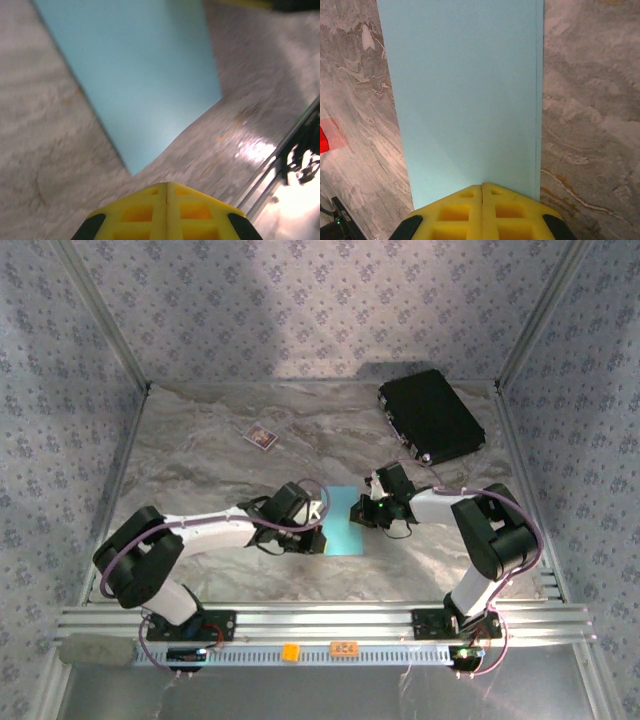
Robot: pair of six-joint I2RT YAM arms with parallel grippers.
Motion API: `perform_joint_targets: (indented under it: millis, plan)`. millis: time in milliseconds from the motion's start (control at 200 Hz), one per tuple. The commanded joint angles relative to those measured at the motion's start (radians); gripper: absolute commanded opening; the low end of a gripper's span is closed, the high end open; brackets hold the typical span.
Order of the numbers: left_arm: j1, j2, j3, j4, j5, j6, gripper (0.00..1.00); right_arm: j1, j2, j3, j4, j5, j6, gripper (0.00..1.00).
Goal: Fold a paper plane with a square sheet of paper (pick it up from the middle)
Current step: First fold the square sheet of paper in half at the center of the table.
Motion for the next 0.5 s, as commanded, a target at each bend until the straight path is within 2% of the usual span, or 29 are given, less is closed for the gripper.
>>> perform_joint_targets:
  millis: [0,110,290,495]
  plan:
    - [0.056,0.057,0.037,0.109,0.061,-0.054,0.02,0.000,0.039,-0.050,-0.154,0.132,0.004,0.00]
    - [0.093,0.132,0.058,0.180,0.119,-0.093,0.02,-0.001,0.037,-0.051,-0.156,0.134,0.005,0.00]
    - [0.095,0.226,0.053,0.211,0.183,-0.094,0.02,0.000,0.037,-0.053,-0.156,0.137,0.005,0.00]
    - [0.096,0.225,-0.036,0.142,0.129,-0.042,0.02,0.001,0.035,-0.057,-0.155,0.141,0.006,0.00]
